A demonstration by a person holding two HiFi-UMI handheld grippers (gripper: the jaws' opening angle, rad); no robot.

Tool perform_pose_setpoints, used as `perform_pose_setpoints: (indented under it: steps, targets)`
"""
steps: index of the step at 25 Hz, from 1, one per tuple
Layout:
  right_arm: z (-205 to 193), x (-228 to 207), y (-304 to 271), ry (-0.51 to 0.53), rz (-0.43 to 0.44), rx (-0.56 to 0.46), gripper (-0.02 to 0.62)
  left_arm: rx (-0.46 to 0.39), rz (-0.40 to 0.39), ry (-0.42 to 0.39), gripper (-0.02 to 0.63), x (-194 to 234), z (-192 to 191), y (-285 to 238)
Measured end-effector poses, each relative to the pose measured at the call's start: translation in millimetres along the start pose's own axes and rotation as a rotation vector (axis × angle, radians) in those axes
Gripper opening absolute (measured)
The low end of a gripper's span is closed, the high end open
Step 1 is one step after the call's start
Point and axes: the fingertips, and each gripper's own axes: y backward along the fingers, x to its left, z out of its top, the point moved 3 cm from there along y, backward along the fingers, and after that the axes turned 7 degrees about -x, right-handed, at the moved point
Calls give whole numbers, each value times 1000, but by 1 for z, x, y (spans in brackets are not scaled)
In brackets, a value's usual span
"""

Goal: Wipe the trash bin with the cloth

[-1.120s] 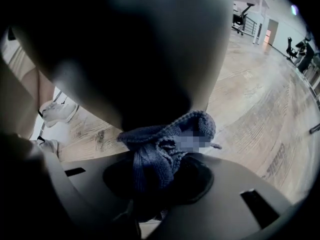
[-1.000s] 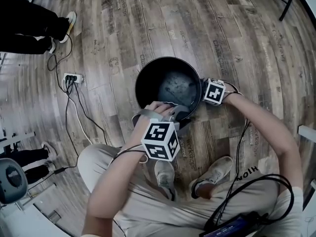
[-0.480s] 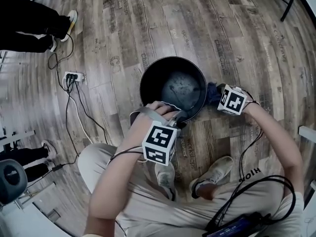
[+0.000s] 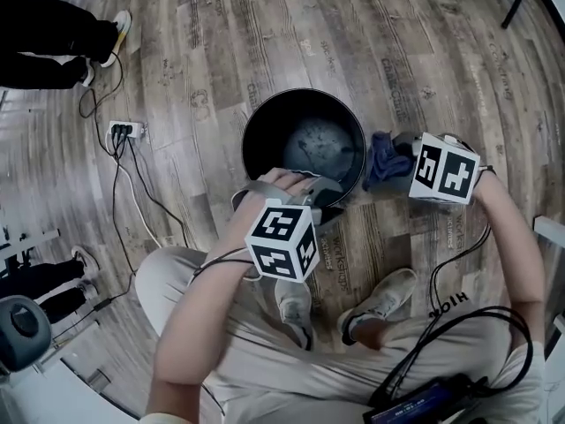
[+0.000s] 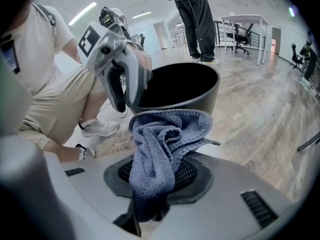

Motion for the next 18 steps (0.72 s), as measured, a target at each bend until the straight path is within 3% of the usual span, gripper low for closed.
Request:
perform_pose_setpoints:
  steps: [4, 7, 18]
  targets:
    - [22, -13, 5, 1, -77, -29, 115, 0, 0, 16, 118, -1, -2, -1]
    - [21, -24, -10, 8, -87, -7, 115, 4, 0, 5, 118, 0, -4, -1]
    - [-38, -47, -87, -45, -74, 67, 115, 29, 5, -51, 118, -2, -4, 0]
